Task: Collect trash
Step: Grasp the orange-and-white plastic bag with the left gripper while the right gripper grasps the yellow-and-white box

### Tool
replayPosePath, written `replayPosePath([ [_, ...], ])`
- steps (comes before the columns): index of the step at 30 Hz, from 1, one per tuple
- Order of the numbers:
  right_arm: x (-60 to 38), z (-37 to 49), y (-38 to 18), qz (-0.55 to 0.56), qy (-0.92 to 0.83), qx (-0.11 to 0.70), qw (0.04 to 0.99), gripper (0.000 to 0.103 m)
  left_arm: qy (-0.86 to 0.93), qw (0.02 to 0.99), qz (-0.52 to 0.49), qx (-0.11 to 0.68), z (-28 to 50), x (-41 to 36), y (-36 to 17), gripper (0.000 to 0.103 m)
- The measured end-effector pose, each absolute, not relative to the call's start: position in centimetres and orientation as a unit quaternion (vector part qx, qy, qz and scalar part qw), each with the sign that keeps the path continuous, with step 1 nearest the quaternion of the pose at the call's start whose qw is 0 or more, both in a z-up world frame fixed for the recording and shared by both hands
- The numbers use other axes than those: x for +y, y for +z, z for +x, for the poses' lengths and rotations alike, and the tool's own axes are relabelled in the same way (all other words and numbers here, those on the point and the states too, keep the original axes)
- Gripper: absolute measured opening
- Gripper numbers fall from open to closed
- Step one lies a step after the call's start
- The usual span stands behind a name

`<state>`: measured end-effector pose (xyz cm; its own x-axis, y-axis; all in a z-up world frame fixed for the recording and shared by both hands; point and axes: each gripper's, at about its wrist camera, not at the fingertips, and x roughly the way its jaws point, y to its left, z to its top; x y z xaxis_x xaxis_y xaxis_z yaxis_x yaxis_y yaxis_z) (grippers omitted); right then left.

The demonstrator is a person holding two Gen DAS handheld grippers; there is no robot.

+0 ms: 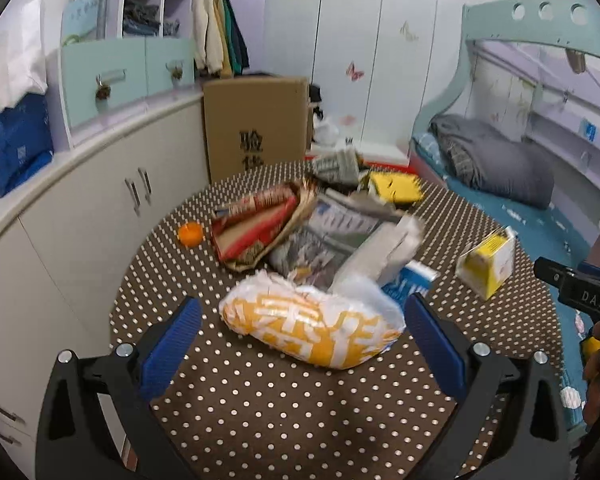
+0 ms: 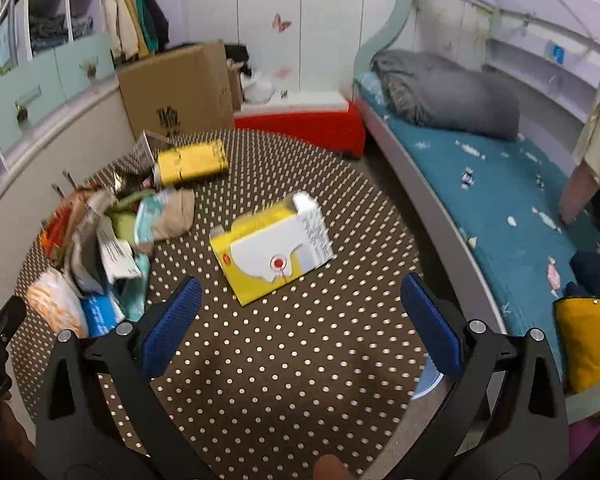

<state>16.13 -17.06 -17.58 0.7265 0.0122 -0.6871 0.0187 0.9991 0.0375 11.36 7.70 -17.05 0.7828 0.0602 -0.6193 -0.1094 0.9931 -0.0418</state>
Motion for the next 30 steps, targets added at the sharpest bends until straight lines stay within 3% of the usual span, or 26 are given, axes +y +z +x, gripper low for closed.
replayPosePath([
  [7,-16.2,18.9,-19.9,0.028,0.018,0.402,0.915,0.097,0.071,0.934,-0.050,0.347,13.4,8.0,-18.4,0.099],
  [21,-14.0,23.4,-22.0,0.025,0.021,0.421,0.907,0.097,0.079,0.886,-0.198,0.411,17.2,12.1,-22.4,0.098],
  [25,-14.2,24.3,-21.6,0.056,0.008,0.421,0.905,0.097,0.061,0.889,-0.193,0.410,17.7,11.4,-22.4,0.058],
  [29,-13.8,25.9,-22.4,0.046,-0.027,0.435,0.899,0.097,0.050,0.893,-0.178,0.410,17.4,11.3,-22.2,0.049],
  [30,-13.9,26.2,-22.7,0.041,-0.030,0.438,0.898,0.090,0.048,0.895,-0.172,0.410,17.3,11.3,-22.1,0.047],
])
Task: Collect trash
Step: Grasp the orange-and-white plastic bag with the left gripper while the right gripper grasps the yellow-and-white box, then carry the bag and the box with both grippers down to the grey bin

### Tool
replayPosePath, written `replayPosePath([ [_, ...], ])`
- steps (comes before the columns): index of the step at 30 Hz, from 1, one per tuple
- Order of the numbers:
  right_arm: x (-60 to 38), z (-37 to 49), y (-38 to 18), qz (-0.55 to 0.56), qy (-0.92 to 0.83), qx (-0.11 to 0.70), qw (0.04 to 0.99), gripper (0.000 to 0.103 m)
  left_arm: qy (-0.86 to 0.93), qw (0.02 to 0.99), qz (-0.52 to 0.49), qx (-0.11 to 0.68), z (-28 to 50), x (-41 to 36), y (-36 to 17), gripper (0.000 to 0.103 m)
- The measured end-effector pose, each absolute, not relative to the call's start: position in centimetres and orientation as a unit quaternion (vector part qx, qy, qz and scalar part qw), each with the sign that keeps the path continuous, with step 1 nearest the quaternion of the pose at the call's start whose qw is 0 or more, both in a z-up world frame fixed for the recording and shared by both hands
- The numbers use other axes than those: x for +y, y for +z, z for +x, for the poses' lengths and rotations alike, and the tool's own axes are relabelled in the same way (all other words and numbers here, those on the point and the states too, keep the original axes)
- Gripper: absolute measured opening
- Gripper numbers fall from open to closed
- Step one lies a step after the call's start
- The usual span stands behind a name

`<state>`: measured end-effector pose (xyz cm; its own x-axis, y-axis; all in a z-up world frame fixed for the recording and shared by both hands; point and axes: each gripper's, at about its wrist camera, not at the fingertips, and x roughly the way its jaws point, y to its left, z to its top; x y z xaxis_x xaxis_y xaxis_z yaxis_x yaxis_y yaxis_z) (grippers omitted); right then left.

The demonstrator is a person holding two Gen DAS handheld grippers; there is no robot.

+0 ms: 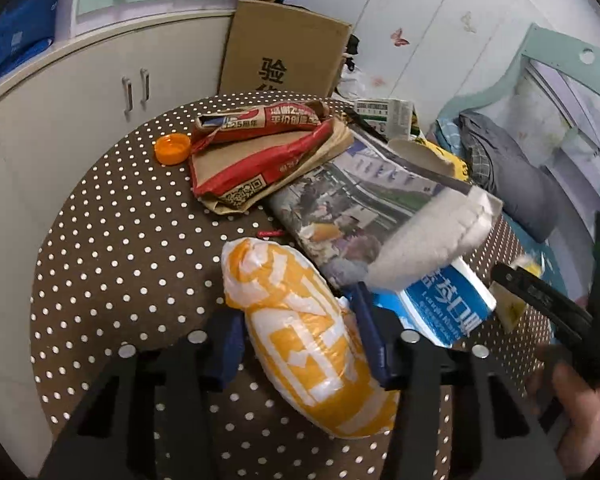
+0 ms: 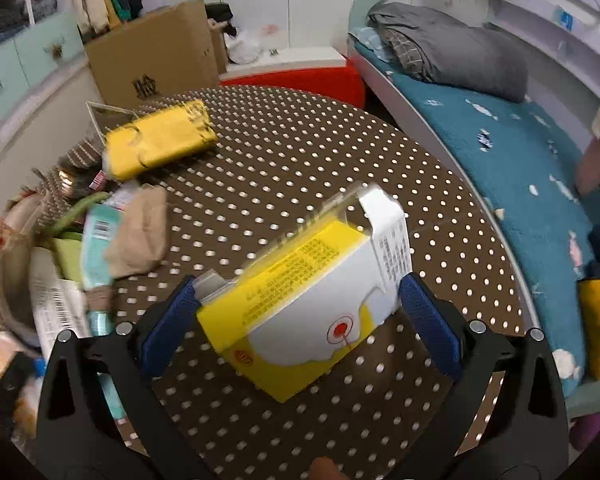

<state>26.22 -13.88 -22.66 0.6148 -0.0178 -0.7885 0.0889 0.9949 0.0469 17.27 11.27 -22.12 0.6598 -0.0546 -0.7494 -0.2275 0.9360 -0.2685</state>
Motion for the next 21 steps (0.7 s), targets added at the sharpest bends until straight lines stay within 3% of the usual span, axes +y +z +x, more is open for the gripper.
replayPosePath([
  [6,-15.5,25.2,-22.6,0.036,-0.006,0.429,0.903,0.065,0.046,0.899,-0.152,0.409,15.3,12.2,-21.7,0.044],
  [9,-17.1,24.3,-22.3,0.058,0.019,0.420,0.905,0.060,0.043,0.903,-0.140,0.403,14.3,12.0,-21.1,0.044],
  [21,-23.2,21.7,-18.6,0.116,0.103,0.366,0.918,0.056,-0.031,0.931,-0.077,0.356,14.8,4.3,-15.4,0.044],
])
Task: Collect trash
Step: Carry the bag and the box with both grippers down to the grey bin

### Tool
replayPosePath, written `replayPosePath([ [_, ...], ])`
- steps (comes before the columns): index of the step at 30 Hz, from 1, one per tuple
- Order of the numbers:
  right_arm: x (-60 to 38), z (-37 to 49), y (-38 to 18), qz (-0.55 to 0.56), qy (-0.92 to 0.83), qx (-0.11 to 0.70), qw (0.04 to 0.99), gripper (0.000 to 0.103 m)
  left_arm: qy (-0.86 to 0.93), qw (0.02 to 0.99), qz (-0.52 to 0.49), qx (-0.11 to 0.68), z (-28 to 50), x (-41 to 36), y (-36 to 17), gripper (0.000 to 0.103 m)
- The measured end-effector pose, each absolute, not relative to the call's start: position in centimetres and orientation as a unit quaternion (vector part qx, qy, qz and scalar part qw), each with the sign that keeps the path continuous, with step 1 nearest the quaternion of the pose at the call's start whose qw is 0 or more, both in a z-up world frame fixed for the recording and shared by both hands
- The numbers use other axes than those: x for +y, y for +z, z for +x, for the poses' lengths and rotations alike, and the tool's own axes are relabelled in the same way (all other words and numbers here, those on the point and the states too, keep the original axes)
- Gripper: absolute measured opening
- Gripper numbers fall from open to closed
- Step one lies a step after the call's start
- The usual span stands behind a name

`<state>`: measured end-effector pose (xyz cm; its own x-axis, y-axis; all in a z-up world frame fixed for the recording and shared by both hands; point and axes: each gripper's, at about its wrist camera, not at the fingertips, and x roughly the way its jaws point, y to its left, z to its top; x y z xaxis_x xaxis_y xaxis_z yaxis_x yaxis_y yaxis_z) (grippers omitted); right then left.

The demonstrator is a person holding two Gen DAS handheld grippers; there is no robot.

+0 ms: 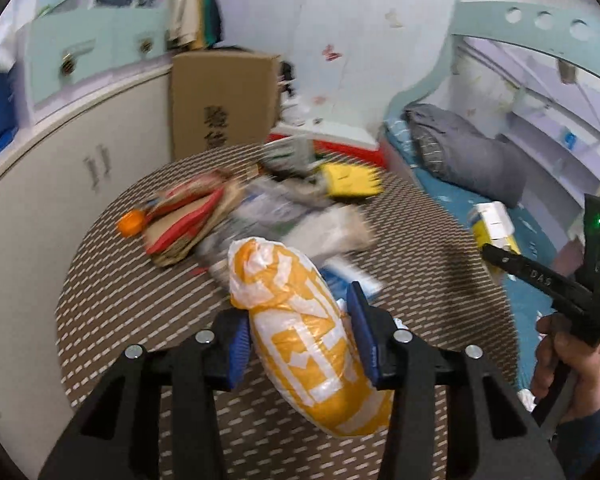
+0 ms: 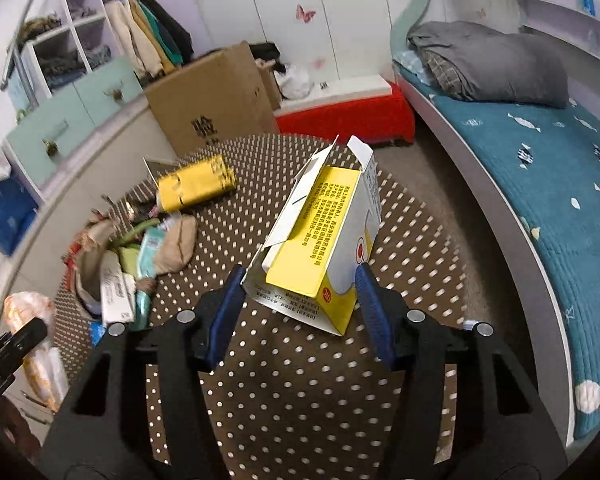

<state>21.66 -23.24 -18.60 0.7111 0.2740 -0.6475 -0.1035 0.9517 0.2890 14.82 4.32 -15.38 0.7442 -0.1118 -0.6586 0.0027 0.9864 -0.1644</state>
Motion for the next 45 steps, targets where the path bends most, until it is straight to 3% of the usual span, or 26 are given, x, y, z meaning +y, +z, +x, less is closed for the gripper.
replayPosePath([
  [8,-30.9,20.8,-16.4,0.146,0.063,0.336,0.928,0.052,-0.145,0.923,-0.033,0.354,20.0,-6.3,-13.5,0.044],
  [13,-35.8,22.2,-20.5,0.187,0.061,0.376,0.906,0.052,-0.189,0.905,-0.023,0.380,23.1,-12.3,-15.5,0.044],
  [25,-39.5,23.6,-23.2,0.230,0.065,0.377,0.895,0.052,-0.209,0.886,0.014,0.415,25.7,-17.3,-18.6,0.045],
  [33,-45.7,20.8,-25.8,0.253,-0.045,0.371,0.892,0.052,-0.267,0.863,0.067,0.424,26.6,-23.7,-19.8,0.045],
  [37,-48.5,19.2,-27.1,0.271,-0.074,0.374,0.884,0.058,-0.294,0.844,0.095,0.438,26.9,-27.6,-21.1,0.045],
  [45,-53.0,16.2,-29.0,0.322,-0.123,0.360,0.867,0.086,-0.330,0.791,0.148,0.493,27.6,-35.3,-25.8,0.047],
])
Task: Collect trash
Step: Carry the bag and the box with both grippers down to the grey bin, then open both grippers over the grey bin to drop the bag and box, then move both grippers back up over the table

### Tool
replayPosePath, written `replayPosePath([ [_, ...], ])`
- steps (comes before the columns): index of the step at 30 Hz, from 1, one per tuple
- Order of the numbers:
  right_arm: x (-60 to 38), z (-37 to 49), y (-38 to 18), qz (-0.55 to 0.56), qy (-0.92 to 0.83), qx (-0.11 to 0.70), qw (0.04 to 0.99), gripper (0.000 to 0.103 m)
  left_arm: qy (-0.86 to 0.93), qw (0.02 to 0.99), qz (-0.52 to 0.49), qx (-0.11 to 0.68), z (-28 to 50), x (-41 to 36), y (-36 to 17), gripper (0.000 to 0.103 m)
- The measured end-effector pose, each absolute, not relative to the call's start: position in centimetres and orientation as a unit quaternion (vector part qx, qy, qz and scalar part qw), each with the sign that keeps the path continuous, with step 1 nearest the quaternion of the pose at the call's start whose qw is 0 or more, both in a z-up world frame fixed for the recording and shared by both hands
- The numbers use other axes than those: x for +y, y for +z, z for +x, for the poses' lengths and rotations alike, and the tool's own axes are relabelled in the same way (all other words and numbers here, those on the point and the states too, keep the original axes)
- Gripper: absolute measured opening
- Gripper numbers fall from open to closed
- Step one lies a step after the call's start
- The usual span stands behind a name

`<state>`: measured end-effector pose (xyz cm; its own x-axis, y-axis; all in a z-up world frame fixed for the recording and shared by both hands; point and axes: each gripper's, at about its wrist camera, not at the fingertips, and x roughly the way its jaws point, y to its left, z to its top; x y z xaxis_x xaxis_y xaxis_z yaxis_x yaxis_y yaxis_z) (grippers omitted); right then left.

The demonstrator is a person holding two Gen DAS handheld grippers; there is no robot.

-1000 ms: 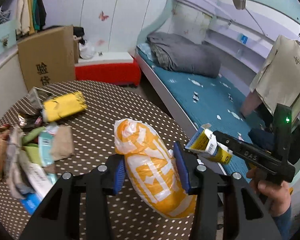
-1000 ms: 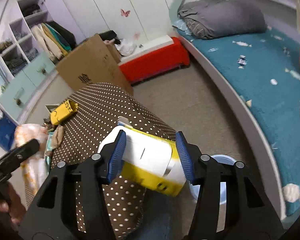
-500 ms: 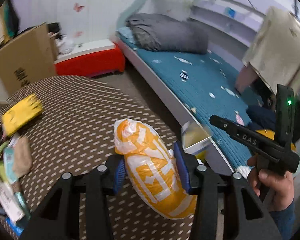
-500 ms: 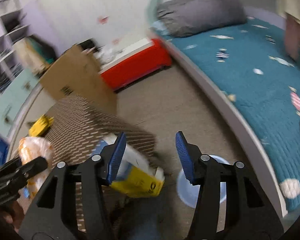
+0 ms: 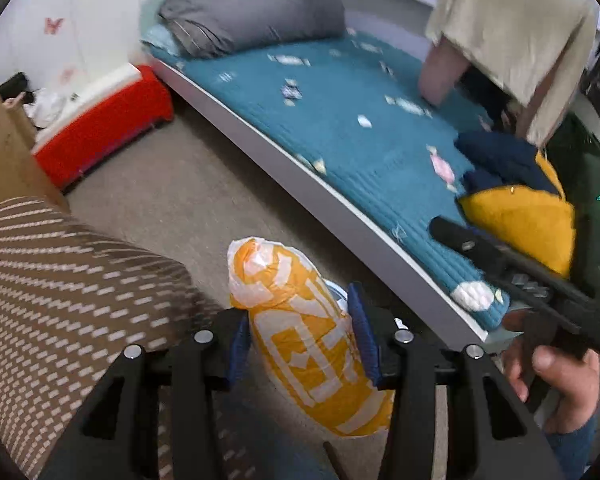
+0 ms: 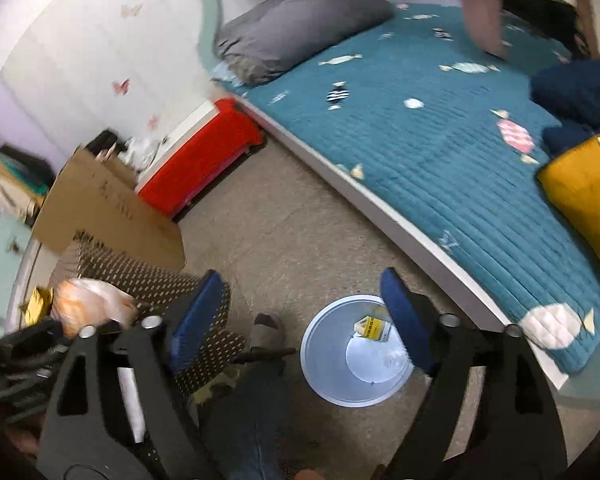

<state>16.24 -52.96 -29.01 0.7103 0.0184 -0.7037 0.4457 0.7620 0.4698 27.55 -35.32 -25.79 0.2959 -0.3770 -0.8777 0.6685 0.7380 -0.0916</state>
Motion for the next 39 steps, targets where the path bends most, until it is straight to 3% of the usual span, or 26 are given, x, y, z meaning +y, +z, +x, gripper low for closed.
replayPosePath([
  [3,-54.7,15.3,-29.5,0.341,-0.140,0.354,0.859,0.093,-0.328,0.772,0.173,0.516,28.2,-37.8,-28.4,0.054],
  [5,-55.5,14.7,-29.9,0.351,-0.149,0.355,0.854,0.096,-0.325,0.747,0.193,0.548,28.6,-39.4,-30.1,0.068],
  [6,-55.8,14.5,-30.1,0.354,-0.154,0.356,0.851,0.097,-0.332,0.743,0.191,0.549,28.7,-39.7,-30.3,0.086],
  [7,-56.0,14.3,-30.2,0.356,-0.159,0.357,0.849,0.097,-0.327,0.749,0.197,0.542,28.9,-40.1,-30.3,0.094],
  [19,-54.3,13.7,-28.4,0.323,-0.173,0.339,0.866,0.097,-0.304,0.800,0.165,0.490,28.7,-37.9,-26.4,0.094],
  [39,-45.0,13.0,-19.0,0.244,-0.113,0.314,0.910,0.097,-0.282,0.887,0.096,0.353,22.6,-27.2,-14.9,0.094],
])
